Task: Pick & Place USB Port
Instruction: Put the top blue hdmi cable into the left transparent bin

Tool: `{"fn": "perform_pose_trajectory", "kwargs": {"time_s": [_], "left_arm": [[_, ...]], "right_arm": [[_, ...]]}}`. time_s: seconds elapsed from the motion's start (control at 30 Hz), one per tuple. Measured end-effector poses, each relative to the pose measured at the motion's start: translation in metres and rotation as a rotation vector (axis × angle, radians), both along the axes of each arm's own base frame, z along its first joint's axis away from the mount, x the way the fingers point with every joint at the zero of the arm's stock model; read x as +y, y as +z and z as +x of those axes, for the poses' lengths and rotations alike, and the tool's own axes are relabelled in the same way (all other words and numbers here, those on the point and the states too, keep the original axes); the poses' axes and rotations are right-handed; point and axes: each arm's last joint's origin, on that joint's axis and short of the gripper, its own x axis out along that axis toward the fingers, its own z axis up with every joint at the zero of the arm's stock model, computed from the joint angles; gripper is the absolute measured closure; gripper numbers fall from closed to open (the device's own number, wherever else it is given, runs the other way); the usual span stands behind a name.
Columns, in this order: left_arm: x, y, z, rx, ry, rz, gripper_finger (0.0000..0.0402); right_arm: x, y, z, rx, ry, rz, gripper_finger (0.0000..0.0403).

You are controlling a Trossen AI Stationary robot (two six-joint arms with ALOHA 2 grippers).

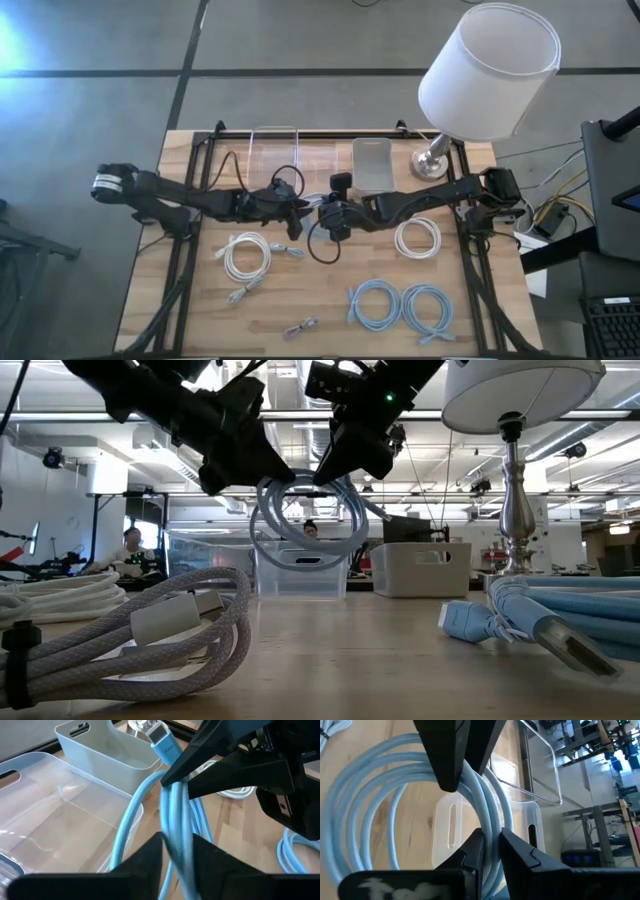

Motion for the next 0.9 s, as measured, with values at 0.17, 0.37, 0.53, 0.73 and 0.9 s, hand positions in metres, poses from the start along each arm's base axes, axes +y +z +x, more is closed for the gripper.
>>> {"fn": "perform_pose_trajectory", "kwargs": {"time_s": [0.17,0.37,0.53,0.73,0.9], "left_arm": [[0.0,-0.001,0.0,0.018,-0.008,0.032,0.038],[0.0,0.0,0.0,0.014,-0.016,0.038,0.038],[0.001,0.005,-0.002,0.004,-0.014,0.065,0.0376],[0.004,0.024,-0.01,-0.034,-0.02,0.104,0.0381],[0.008,0.047,-0.024,0.021,0.049,0.14,0.0378]], "right_arm": [[0.0,0.001,0.0,-0.013,-0.008,0.007,0.0332],[0.0,0.001,0.001,-0.021,-0.007,0.009,0.0296],[0.003,0.013,-0.005,-0.037,0.003,0.009,0.0273],[0.002,0.043,-0.026,-0.072,-0.028,0.047,0.0262],[-0.003,0.07,-0.054,-0.134,-0.097,0.122,0.0266]]}}
